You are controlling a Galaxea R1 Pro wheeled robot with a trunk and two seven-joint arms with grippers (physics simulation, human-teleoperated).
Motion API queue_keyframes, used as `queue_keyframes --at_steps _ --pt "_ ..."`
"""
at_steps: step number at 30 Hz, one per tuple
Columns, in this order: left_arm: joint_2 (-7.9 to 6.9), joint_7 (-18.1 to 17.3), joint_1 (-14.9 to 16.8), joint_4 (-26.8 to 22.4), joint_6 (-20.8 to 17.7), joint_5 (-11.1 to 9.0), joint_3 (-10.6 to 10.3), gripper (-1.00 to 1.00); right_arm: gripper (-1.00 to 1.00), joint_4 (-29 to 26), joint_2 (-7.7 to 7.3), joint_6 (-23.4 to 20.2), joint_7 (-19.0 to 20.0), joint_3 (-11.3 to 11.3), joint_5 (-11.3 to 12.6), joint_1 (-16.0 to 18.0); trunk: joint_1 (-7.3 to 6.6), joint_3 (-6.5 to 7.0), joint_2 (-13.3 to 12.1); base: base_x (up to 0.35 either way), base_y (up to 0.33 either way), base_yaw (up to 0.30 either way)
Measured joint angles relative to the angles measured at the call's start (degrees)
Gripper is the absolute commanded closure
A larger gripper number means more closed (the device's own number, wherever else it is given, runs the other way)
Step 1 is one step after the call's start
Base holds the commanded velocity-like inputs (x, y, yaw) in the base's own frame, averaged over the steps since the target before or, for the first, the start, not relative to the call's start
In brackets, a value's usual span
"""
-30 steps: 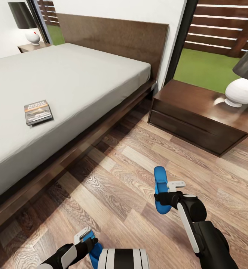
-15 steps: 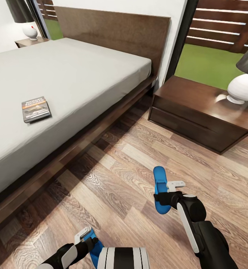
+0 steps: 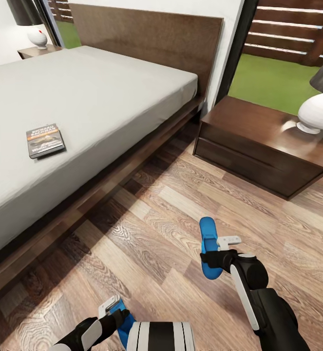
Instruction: In the bedroom, move the book from the bed onto either nightstand, and place the two sandals side by side next to the bed.
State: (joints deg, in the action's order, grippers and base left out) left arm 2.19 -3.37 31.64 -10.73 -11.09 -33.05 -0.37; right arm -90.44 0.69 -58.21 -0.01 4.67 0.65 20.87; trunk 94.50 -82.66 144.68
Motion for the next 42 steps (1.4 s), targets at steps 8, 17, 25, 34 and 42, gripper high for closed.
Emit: queue_keyframes --at_steps 8,17,25,34,42 --pt "0.16 0.0 0.0 -0.1 0.0 0.0 0.0 -1.0 1.0 0.0 0.0 0.0 0.0 0.0 0.0 0.0 0.1 -0.89 0.1 0.0 0.0 0.0" --pt "0.19 -0.1 0.0 -0.2 0.0 0.0 0.0 -1.0 1.0 0.0 0.0 0.0 0.0 0.0 0.0 0.0 0.1 -0.89 0.1 0.0 0.0 0.0" --pt "0.19 -0.1 0.0 -0.2 0.0 0.0 0.0 -1.0 1.0 0.0 0.0 0.0 0.1 0.0 0.0 0.0 0.13 -1.11 0.1 0.0 0.0 0.0" --pt "0.26 -0.1 0.0 -0.3 0.0 0.0 0.0 -1.0 1.0 0.0 0.0 0.0 0.0 0.0 0.0 0.0 0.23 -2.0 0.1 0.0 0.0 0.0" --pt "0.28 -0.1 0.0 -0.3 0.0 0.0 0.0 -1.0 1.0 0.2 0.0 0.0 0.0 0.1 0.0 0.0 0.23 -2.0 0.1 0.0 0.0 0.0"
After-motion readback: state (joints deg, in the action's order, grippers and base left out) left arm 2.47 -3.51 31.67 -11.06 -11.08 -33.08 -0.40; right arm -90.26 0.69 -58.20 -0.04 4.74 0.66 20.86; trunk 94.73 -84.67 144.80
